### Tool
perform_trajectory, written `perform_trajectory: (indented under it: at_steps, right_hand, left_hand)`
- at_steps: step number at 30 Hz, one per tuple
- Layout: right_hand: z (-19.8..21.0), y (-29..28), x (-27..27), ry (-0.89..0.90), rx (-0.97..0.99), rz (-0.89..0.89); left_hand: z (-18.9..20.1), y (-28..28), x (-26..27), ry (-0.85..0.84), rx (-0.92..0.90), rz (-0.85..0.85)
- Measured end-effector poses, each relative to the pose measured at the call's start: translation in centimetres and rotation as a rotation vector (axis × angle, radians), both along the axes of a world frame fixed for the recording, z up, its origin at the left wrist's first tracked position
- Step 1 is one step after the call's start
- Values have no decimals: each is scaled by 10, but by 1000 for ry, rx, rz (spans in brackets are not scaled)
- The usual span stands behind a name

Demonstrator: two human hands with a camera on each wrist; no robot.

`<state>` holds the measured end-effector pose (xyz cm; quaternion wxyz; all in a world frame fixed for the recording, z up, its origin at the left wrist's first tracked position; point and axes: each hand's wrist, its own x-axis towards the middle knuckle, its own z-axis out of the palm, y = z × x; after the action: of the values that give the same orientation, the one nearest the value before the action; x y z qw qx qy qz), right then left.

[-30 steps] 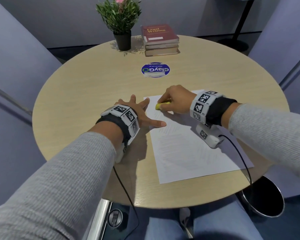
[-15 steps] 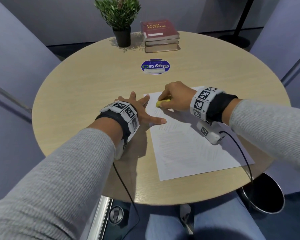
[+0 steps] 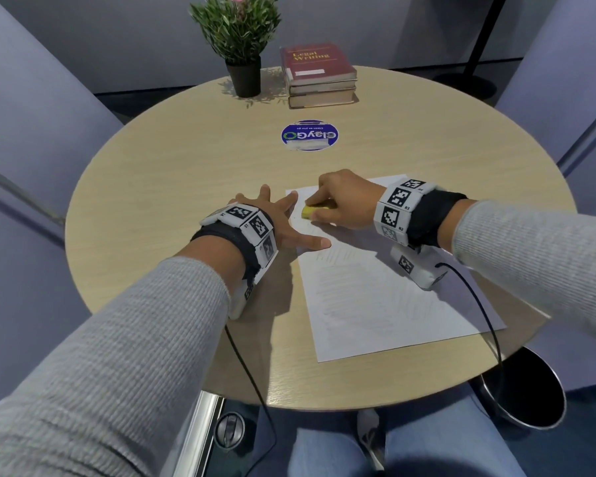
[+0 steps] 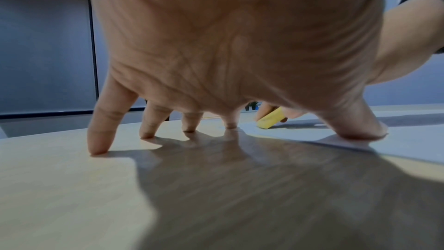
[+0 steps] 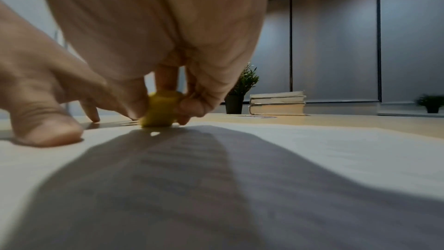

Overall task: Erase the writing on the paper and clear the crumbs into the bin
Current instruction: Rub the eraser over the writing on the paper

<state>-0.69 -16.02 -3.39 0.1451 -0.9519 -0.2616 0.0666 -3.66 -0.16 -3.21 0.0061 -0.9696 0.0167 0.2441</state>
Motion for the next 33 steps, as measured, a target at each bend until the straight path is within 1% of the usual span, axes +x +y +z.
perform_trajectory:
  at_steps: [2,4,5,8,12,15,16,19,20,21,23,25,27,28,29,31,33]
  right_hand:
    - [1,0,2,-14,35,-4]
    - [1,0,3,-44,9,-24]
    - [0,1,2,-41,-3,-5]
    - [-1,0,-1,5,44,73]
    - [-3,-3,4,-77,39,-21]
    - [-4,-2,-1,-1,82,75]
    - [-4,-2,-1,8,92,79]
    - [-2,-3,3,-66,67,-39]
    - [-2,-3,2,-83,50,-45]
    - [-3,-3,0,-77,52,-14]
    - [-2,-2,-4,-8,87,69]
    - [0,-4,-1,2,100,27]
    - [0,-4,2,-73,51,-51]
    - [-2,-4,1,-98,23,-54]
    - [-3,-3,-2,-88,27,-21]
    - [-2,-2,-8,-5,75,75]
    - [0,-4,-5,-3,95,62]
  left_hand:
    - [0,0,0,-2,-3,1]
    - [0,0,0,-2,-1,7]
    - [0,0,0,-2,0,8]
    - [0,0,0,-12,1,3]
    - [1,-1,-2,-13,14,-2]
    - [-1,0,-1,-18,2,3]
    - [0,0,0,-16,2,4]
    - [1,-1,-1,-8,11,4]
    - [2,-1,-1,-7,15,4]
    - [1,-1,-1,-8,16,4]
    - [0,-1,-1,-18,15,2]
    - [1,-1,-1,-15,13,7]
    - [1,-1,-2,-10,10,12]
    - [1,-1,-2,-10,11,10]
    - [0,-1,-1,-11,9,9]
    - [-1,0,-1,-16,2,7]
    - [0,0,0,-10,0,5]
